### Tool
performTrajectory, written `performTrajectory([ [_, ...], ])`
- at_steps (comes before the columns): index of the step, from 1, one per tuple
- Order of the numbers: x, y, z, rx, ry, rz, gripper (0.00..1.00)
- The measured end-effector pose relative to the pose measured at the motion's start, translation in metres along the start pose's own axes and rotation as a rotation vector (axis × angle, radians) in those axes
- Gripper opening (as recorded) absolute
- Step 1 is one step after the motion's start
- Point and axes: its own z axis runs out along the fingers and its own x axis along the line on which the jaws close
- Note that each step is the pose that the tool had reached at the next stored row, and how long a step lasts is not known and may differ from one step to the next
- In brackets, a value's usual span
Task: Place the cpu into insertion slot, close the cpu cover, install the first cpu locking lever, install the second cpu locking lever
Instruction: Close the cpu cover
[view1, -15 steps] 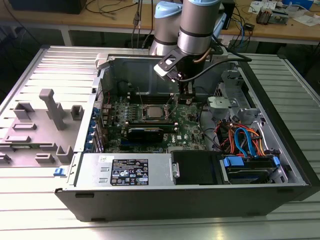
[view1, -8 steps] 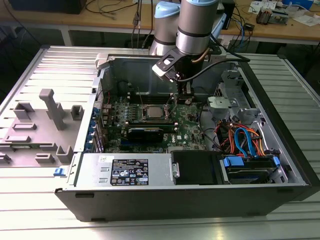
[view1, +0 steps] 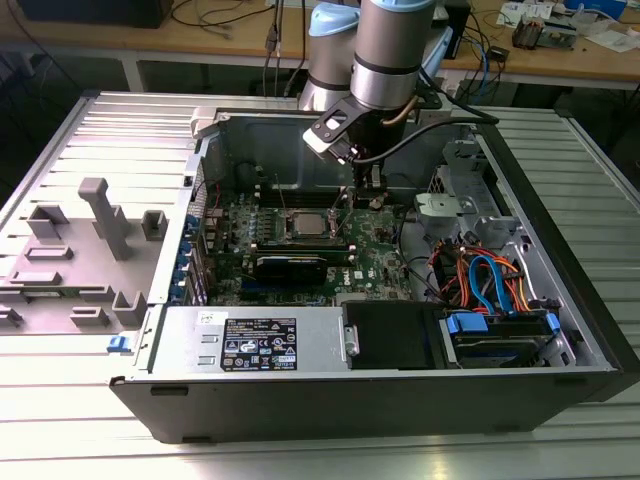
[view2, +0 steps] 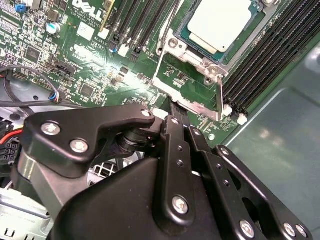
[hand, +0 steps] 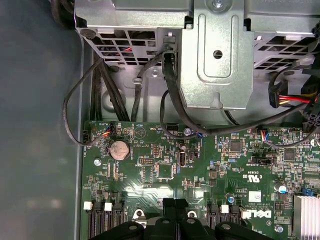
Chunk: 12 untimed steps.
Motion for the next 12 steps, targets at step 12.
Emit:
performTrajectory([
  [12, 0.0001, -0.0024, 0.0003, 0.0000, 0.0000, 0.000, 0.11],
])
